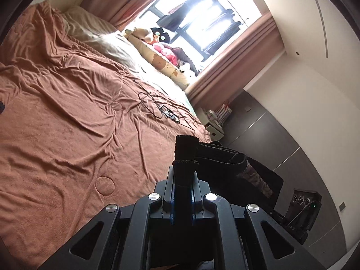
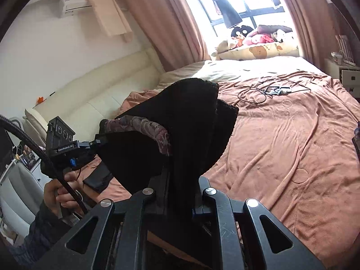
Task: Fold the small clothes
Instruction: 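Lift the folded garment with both grippers and carry it toward the bed's end, then lower the folded garment onto the bed and open both grippers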
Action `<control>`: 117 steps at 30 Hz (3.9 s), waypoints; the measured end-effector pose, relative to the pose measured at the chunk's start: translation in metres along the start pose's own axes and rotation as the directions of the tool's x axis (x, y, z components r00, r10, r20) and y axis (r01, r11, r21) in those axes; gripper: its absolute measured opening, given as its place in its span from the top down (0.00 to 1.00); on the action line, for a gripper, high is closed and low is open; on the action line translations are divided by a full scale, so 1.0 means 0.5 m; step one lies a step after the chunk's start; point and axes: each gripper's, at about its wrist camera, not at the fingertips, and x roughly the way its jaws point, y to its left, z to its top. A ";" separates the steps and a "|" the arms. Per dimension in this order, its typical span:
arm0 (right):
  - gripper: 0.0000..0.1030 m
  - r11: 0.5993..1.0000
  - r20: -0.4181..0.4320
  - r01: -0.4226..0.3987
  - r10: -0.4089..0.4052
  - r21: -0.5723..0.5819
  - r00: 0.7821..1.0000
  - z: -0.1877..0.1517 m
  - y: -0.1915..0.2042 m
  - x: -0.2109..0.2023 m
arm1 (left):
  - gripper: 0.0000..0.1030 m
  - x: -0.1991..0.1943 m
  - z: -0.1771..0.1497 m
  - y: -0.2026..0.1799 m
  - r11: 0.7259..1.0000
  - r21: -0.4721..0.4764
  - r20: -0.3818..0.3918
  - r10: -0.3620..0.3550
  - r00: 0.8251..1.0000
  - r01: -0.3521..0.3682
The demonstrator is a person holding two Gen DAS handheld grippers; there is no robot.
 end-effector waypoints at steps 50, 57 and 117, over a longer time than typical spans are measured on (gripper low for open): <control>0.90 0.890 -0.145 -0.353 0.324 -0.288 0.935 0.021 0.362 0.273 | 0.91 -0.709 0.073 0.202 0.981 -0.020 0.401 0.185 0.897 -0.193; 0.90 0.854 -0.182 -0.428 0.389 -0.297 0.903 0.052 0.408 0.396 | 0.91 -0.757 0.164 0.284 0.957 -0.032 0.413 0.276 0.868 -0.289; 0.31 0.985 -0.437 -0.135 0.077 -0.104 0.896 0.074 0.297 1.151 | 0.46 -0.460 0.367 0.882 0.704 -0.278 0.079 0.695 0.714 -0.654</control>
